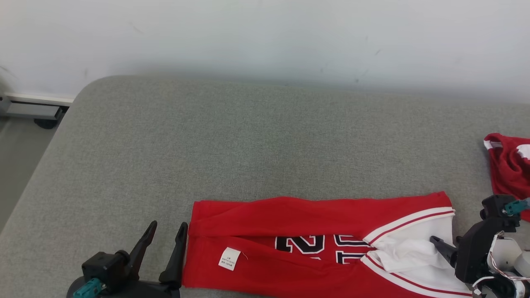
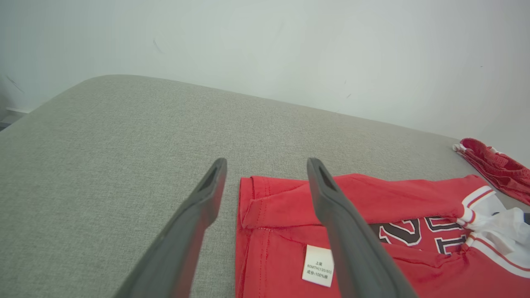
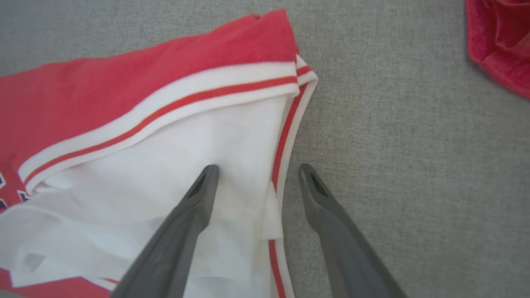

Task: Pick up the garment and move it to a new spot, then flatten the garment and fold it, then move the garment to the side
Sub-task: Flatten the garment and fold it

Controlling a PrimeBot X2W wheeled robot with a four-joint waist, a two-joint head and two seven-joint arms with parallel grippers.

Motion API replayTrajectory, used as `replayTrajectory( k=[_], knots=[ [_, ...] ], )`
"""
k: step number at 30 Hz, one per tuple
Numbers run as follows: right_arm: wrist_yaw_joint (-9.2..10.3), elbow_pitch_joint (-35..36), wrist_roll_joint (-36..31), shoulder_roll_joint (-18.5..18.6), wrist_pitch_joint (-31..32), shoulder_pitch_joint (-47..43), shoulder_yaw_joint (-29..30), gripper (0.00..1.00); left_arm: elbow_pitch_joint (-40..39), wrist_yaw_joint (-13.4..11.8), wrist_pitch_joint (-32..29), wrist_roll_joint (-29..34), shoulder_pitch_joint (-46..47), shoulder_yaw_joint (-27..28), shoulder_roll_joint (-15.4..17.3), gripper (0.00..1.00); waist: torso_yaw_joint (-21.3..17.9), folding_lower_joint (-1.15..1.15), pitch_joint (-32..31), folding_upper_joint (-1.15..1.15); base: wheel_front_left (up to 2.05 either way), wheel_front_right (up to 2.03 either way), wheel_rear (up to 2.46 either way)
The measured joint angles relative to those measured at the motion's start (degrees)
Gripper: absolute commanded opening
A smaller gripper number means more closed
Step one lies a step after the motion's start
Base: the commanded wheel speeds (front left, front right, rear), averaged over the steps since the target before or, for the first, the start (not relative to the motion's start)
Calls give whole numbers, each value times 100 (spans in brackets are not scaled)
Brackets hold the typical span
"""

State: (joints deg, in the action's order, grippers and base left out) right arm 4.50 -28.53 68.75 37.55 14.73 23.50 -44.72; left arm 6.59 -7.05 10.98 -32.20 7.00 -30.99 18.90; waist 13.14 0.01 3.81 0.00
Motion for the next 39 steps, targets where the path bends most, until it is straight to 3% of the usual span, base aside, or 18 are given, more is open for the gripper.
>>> replayTrajectory(
  k=[8, 9, 10, 11, 22, 36, 39],
  knots=[
    [54, -213, 2, -20, 547, 230, -170, 100, -13, -2, -30, 122, 1, 78, -87, 100, 105, 0, 133, 0, 0, 0, 0],
    [54, -248, 3, -20, 628, 274, -191, 91, -12, -2, -30, 160, 1, 90, -92, 100, 115, 0, 145, 0, 0, 0, 0],
    [54, -258, 3, -15, 704, 291, -205, 24, -12, -3, -32, 160, 1, 96, -101, 100, 123, 0, 156, 0, 0, 0, 0],
    [49, -257, 5, -14, 740, 300, -208, 0, -9, -4, -37, 162, 1, 107, -111, 100, 130, 0, 162, 0, 0, 0, 0],
    [-55, -369, 105, -87, 949, 503, -156, 0, 47, -5, -37, 255, -200, 380, -226, 100, 20, 0, 134, 0, 0, 0, 0],
    [-82, -480, 109, 386, 957, 513, -70, 0, 41, -7, -140, 304, -244, 425, -259, 100, -315, 0, -35, 0, 0, 0, 0],
    [-253, -272, 558, 342, 1005, 455, 229, 0, 35, -7, -205, 325, -316, 397, -283, 100, -386, 0, -68, 0, 0, 0, 0]
  ],
)
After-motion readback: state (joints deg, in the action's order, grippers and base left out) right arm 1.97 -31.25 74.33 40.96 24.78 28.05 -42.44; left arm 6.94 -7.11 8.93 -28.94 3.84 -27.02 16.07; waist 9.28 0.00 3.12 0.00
